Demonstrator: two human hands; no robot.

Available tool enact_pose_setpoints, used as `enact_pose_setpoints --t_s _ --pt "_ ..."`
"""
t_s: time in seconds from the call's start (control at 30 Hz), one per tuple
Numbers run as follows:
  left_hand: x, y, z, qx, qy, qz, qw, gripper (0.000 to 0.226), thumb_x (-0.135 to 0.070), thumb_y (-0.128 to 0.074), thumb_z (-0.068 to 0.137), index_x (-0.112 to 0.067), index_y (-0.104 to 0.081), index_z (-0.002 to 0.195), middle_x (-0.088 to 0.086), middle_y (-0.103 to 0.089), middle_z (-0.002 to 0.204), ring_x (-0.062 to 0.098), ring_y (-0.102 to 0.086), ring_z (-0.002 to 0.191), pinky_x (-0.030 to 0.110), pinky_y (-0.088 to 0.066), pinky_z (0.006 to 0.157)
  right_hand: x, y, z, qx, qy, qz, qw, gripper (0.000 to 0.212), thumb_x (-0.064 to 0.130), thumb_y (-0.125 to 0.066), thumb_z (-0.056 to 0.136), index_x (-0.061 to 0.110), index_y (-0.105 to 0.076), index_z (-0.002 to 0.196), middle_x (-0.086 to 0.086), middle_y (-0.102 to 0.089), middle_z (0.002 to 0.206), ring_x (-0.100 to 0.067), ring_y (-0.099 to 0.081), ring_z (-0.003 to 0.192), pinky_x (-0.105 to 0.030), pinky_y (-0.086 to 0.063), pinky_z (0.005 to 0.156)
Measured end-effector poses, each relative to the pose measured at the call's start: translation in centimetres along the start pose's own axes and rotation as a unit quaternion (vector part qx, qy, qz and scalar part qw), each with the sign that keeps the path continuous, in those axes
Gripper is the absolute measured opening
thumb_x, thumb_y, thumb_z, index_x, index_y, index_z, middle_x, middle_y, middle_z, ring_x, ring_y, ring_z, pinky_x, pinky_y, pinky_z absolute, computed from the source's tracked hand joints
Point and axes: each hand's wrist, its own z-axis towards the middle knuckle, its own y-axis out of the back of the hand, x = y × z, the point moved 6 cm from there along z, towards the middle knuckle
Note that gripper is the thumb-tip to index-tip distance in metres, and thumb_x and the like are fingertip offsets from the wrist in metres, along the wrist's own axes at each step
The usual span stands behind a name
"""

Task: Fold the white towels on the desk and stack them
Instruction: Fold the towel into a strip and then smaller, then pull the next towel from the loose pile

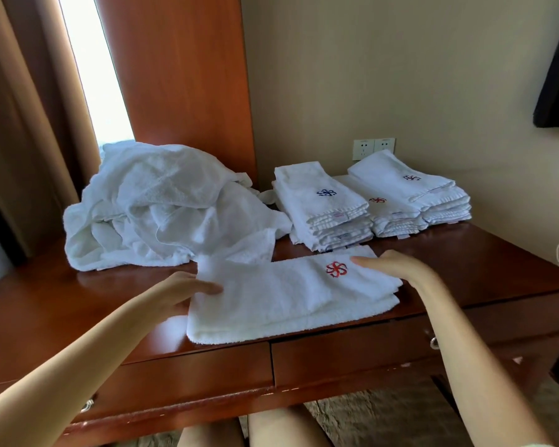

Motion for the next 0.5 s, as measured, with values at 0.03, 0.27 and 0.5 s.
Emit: enact_pose_setpoints --t_s 0.03,0.27,0.5 --pt "-0.5 -0.1 -0.2 0.007 -0.011 -0.01 1.0 0.025 0.002 -0.073 0.077 0.0 -0.07 0.102 0.016 -0.073 0.099 0.03 -0.07 0.093 0.042 -0.054 0.087 0.2 -0.2 -0.1 0.01 0.004 0.011 1.0 0.095 0.069 -0.059 0.078 -0.002 -0.041 0.139 -0.014 -0.047 0.14 -0.02 -0.055 0.112 -0.034 -0.044 0.097" --pt "-9.1 -0.2 -1.3 -0.027 -0.19 0.032 0.981 0.046 0.004 -0.068 0.082 -0.016 -0.061 0.123 0.009 -0.069 0.107 0.024 -0.067 0.097 0.037 -0.055 0.085 -0.4 -0.8 -1.9 0.097 0.065 0.274 0.955 0.084 0.047 -0.086 0.054 0.012 -0.062 0.126 -0.005 -0.067 0.123 -0.019 -0.061 0.117 -0.041 -0.037 0.112" --pt "-24.3 -2.7 2.1 -0.082 -0.391 0.112 0.91 0.039 0.0 -0.071 0.081 -0.011 -0.064 0.118 0.004 -0.064 0.104 0.02 -0.057 0.097 0.031 -0.044 0.085 -0.6 6.3 -1.3 0.043 0.184 0.507 0.841 0.052 0.017 -0.075 0.077 0.014 -0.06 0.127 -0.007 -0.068 0.121 -0.024 -0.065 0.112 -0.033 -0.057 0.082"
